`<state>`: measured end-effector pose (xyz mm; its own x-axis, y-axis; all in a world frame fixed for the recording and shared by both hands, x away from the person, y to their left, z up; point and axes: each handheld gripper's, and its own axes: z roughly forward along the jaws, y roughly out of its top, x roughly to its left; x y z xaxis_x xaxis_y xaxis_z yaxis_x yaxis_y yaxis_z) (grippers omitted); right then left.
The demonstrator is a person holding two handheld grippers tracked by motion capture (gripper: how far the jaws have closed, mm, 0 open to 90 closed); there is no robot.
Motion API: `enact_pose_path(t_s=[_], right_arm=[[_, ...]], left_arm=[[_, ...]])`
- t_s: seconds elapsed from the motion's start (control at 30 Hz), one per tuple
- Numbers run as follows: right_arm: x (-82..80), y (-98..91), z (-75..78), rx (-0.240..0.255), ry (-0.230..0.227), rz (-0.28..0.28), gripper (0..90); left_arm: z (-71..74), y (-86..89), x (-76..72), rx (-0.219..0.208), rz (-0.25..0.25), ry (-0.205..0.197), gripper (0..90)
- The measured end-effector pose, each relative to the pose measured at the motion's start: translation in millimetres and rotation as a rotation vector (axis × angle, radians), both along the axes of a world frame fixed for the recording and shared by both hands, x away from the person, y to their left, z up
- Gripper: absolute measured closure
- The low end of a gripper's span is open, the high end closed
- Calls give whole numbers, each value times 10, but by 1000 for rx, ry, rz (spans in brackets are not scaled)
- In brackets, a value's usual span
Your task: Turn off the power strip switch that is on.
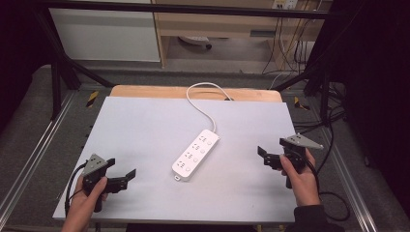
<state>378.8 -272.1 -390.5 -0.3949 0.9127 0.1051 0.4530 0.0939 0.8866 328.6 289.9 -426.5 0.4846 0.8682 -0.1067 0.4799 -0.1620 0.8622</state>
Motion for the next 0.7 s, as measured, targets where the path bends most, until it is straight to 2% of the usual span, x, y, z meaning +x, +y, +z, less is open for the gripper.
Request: enact_pose_path(t_s=[0.13,0.33,0.53,0.63,0.7], right_arm=[[-14,-75,-135,-18,7,-19,39],[-16,-156,-362,-34,42,-50,48],[10,-78,-495,-54,83,-32,48],[48,74,-578,-127,107,-2,49],[89,149,-647,-147,145,2,48]], left_arm=[[-1,-3,1,0,-1,1,70],[-4,-6,4,5,-1,2,70],[-8,-14,3,4,-2,5,70],[-15,-15,9,8,-1,6,70],[-16,-14,10,9,-1,7,70]])
